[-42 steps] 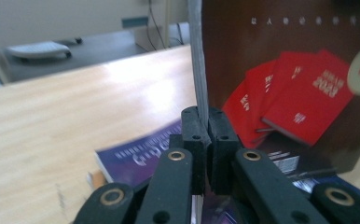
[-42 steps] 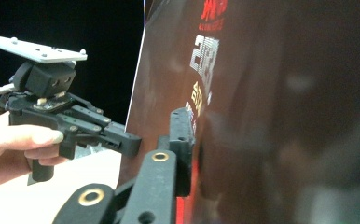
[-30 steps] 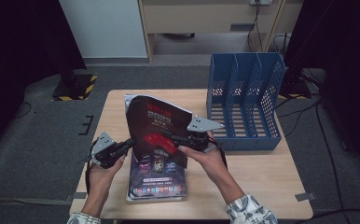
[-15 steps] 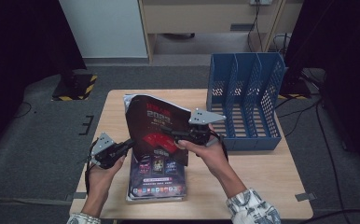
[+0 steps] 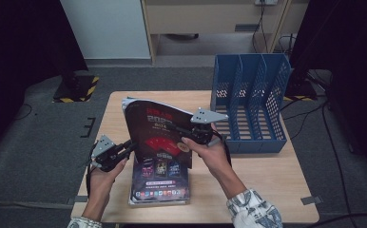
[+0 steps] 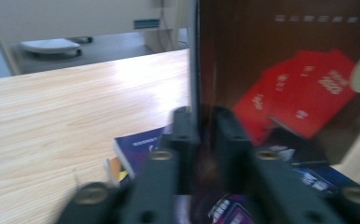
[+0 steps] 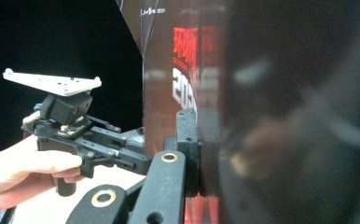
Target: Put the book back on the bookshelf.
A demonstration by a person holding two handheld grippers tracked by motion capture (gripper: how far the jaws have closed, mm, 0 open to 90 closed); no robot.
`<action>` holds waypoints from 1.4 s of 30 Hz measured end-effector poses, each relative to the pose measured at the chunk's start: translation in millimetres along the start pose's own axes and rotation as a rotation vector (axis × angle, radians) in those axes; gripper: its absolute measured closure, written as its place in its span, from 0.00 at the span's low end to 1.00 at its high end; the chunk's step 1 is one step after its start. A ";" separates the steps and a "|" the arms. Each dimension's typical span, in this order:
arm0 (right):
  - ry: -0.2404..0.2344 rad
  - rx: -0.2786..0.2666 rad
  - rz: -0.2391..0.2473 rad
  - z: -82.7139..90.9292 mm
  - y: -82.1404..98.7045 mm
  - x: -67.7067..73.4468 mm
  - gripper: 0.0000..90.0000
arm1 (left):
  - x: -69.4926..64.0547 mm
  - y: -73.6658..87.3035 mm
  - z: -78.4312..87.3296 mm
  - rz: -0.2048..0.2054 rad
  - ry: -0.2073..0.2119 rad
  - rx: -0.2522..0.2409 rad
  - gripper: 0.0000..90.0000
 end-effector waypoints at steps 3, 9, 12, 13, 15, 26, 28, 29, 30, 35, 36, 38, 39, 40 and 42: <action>0.018 0.009 0.000 -0.7 -0.9 -2.7 0.96 | 9.7 2.2 -0.2 0.021 -0.050 0.006 0.50; 0.079 0.006 -0.038 1.2 -4.0 -19.6 0.96 | 32.4 11.4 0.5 0.010 -0.163 0.061 0.26; 0.118 0.015 -0.034 3.0 -10.6 -29.7 0.96 | 41.4 15.5 -0.4 0.021 -0.191 0.089 0.19; 0.126 0.017 -0.030 3.4 -12.2 -31.9 0.96 | 43.9 16.5 -0.3 0.025 -0.198 0.096 0.17; 0.136 0.021 -0.030 3.8 -14.3 -34.9 0.96 | 46.2 17.1 0.1 0.034 -0.204 0.101 0.13; 0.202 0.039 -0.040 10.6 -28.5 -54.6 0.96 | 57.2 23.7 0.4 0.046 -0.263 0.113 0.07; 0.204 0.036 -0.039 12.9 -30.3 -55.5 0.96 | 58.7 25.9 -0.6 0.037 -0.276 0.125 0.07; 0.205 0.034 -0.043 14.2 -31.4 -55.9 0.96 | 59.7 27.1 -1.0 0.033 -0.286 0.130 0.07; 0.206 0.034 -0.044 15.4 -32.4 -56.5 0.96 | 60.8 27.9 -1.0 0.033 -0.299 0.134 0.07; 0.210 0.033 -0.047 21.0 -37.8 -58.7 0.96 | 65.5 30.2 -1.0 0.025 -0.330 0.145 0.06; 0.209 0.033 -0.048 22.1 -38.8 -59.0 0.96 | 66.7 30.8 -0.8 0.023 -0.340 0.149 0.07; 0.212 0.034 -0.050 24.5 -40.4 -60.2 0.96 | 68.8 32.0 -0.6 0.028 -0.353 0.156 0.07; 0.213 0.034 -0.056 25.3 -40.9 -60.5 0.96 | 70.0 32.5 -0.5 0.032 -0.361 0.157 0.07; 0.214 0.033 -0.057 26.7 -41.6 -61.1 0.96 | 70.5 32.6 -0.3 0.035 -0.365 0.157 0.07; 0.216 0.029 -0.063 28.9 -42.5 -61.6 0.96 | 71.1 32.5 0.3 0.037 -0.368 0.155 0.07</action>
Point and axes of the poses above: each handheld gripper's, and its own axes: z roughly backward along the jaws, y roughly out of its underside, x roughly to its left, the point moved 6 cm from there along -z, roughly forward along the jaws, and after that the axes turned 14 degrees about z, right-handed, at the moved point
